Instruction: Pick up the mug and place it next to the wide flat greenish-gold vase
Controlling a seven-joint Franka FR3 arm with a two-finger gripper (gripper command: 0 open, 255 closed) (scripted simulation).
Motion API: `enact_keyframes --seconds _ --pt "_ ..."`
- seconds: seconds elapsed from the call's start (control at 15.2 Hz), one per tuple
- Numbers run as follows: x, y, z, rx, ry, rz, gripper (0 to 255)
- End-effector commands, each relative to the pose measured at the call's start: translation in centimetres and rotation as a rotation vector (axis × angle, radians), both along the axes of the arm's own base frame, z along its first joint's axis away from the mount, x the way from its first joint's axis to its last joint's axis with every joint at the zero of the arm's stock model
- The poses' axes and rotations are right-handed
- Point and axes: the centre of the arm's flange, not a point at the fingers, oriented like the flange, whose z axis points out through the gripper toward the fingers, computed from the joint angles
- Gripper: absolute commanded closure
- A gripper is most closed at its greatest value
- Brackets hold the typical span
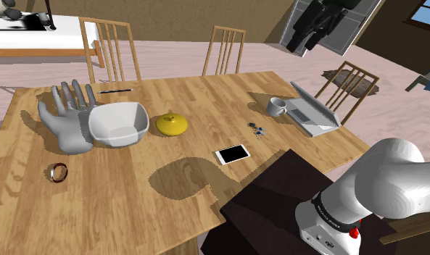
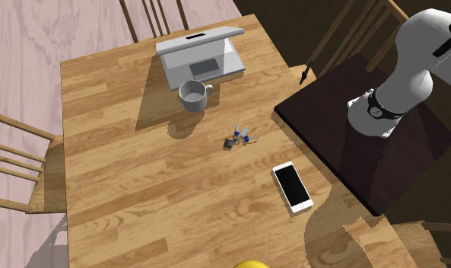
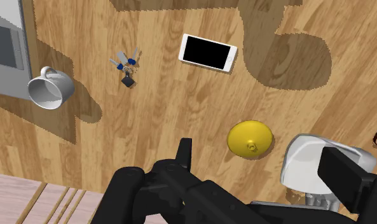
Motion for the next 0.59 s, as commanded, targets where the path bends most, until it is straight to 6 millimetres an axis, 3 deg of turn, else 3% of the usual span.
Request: enact_keyframes --seconds 0.0,0.53 --pt "0.0 0.0 0.0 0.000 0.000 0.000 0" --pt "2.6 -8.3 -6.2 0.006 0.011 0.004 0"
